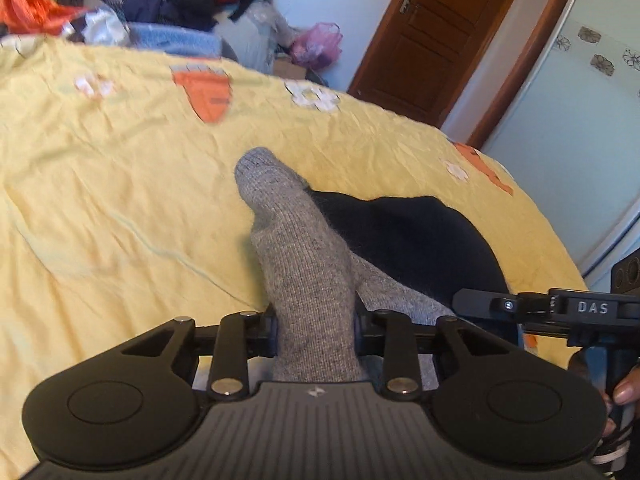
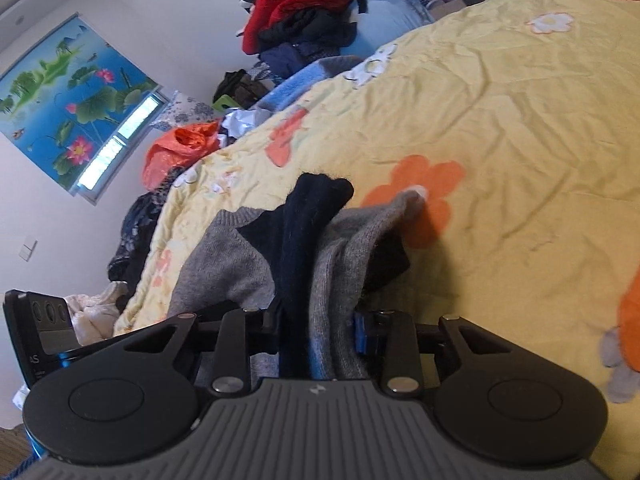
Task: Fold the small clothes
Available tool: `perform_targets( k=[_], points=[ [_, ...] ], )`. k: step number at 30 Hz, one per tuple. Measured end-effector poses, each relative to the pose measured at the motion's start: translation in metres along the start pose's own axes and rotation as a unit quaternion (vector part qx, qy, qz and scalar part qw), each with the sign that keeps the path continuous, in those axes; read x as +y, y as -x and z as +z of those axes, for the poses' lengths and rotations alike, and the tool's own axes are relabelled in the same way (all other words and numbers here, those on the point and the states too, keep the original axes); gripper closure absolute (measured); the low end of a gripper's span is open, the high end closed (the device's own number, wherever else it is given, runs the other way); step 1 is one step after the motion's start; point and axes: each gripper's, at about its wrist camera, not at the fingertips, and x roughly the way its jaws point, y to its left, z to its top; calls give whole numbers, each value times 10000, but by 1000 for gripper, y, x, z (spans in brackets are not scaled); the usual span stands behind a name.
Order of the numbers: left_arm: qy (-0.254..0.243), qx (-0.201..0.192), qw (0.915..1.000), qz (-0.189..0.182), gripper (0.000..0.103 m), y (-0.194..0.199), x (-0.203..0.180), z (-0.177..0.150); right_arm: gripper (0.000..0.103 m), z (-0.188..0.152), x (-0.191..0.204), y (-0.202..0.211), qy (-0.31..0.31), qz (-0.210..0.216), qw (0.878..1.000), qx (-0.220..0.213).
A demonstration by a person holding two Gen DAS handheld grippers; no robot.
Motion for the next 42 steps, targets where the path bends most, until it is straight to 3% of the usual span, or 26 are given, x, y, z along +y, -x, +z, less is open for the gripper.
perform_targets(
  k=[6, 10, 11, 13, 15, 20, 24, 26, 27, 28, 30, 33, 35, 37, 38, 39, 42],
  points=[
    [-104, -131, 9992, 371, 72, 10, 23, 19, 69, 5, 20, -24, 22, 222, 9997, -94],
    [-94, 34, 9984, 564, 67, 4, 38, 11, 66, 1, 13, -38, 15, -412, 9988, -247],
    [-2, 56, 9986, 534, 66, 7, 42, 7, 64, -1, 9, -37, -82, -392, 9991, -166],
    [120, -69, 9991, 409, 52, 22, 52, -4, 48, -10, 3, -27, -153, -209, 9997, -35],
    [275, -189, 9991, 250, 46, 39, 61, -19, 41, -22, 3, -11, -31, -149, 9999, -42],
    [800, 34, 9955, -514, 45, 71, 73, -65, 41, -48, -6, 19, -117, -39, 9998, 164],
    [860, 382, 9924, -791, 47, 66, 63, -90, 41, -66, 1, 16, -46, 79, 9988, 487],
    [784, 404, 9933, -749, 60, 61, 57, -94, 50, -71, 7, 9, 65, 149, 9981, 588],
    [771, 485, 9932, -724, 83, 57, 57, -93, 80, -71, 9, 5, 118, 156, 9977, 644],
    [827, 552, 9926, -703, 86, 54, 58, -90, 85, -71, 10, 3, 128, 128, 9976, 670],
    [860, 546, 9923, -704, 89, 57, 61, -83, 85, -70, 17, 2, 162, 151, 9981, 575],
    [530, 319, 9966, -553, 89, 76, 59, -75, 85, -74, 30, 9, 201, 458, 9974, 526],
    [243, 248, 9991, -260, 89, 84, 59, -77, 84, -80, 31, 8, 253, 507, 9964, 626],
    [-133, 216, 9996, 119, 85, 89, 51, -87, 68, -86, 27, 8, 182, 259, 9974, 653],
    [-394, 161, 9987, 279, 82, 94, 43, -94, 65, -88, 22, 13, 43, 241, 9979, 602],
    [-726, 65, 9962, 471, 73, 102, 33, -102, 60, -89, 17, 19, -113, 293, 9981, 523],
    [-1964, -381, 9755, 919, 20, 122, 3, -133, 59, -91, 8, 46, -513, 522, 9972, 165]
  ],
)
